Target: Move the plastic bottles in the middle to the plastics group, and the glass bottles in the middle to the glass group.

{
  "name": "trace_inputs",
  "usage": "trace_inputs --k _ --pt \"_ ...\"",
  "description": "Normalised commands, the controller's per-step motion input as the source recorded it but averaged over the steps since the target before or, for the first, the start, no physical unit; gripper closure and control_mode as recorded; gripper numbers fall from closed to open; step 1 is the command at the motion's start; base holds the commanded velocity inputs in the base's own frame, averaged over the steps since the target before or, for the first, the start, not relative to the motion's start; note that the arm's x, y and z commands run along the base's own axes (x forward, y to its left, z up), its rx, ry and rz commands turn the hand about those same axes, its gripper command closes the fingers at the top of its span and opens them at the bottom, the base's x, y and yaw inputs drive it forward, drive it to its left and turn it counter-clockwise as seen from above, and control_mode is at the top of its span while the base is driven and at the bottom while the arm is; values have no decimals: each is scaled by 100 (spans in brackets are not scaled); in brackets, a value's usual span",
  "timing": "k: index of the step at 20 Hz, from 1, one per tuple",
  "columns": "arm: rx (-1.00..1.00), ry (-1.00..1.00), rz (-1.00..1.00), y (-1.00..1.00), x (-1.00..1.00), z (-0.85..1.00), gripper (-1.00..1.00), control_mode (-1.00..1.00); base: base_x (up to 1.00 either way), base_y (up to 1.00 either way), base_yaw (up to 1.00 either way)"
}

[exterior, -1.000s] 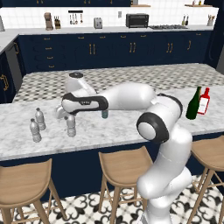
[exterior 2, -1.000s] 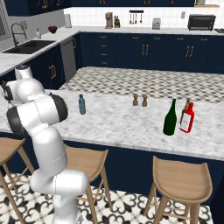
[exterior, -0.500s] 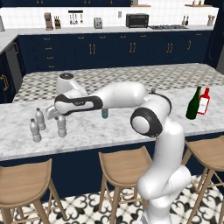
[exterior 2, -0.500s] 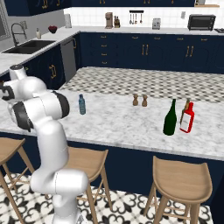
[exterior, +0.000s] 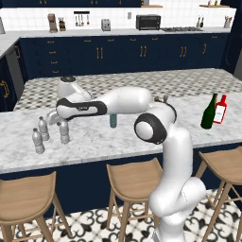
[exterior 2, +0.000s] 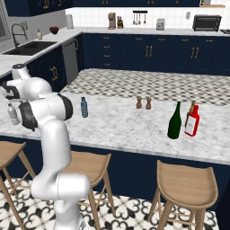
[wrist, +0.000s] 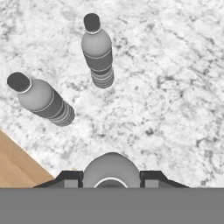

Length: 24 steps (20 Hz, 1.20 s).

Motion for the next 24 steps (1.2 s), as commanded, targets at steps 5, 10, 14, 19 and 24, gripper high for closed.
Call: trace_inputs --k 5,10,14,19,24 --pt "0 0 0 19 0 0 100 -100 0 0 0" --pt "0 0 0 3 6 -19 100 -100 0 0 0" --pt "0 -5 0 4 4 -33 100 -100 0 0 0" --pt "0 -7 0 3 3 -34 100 -100 0 0 0" --pt "0 -4 0 14 5 -1 100 -100 0 0 0"
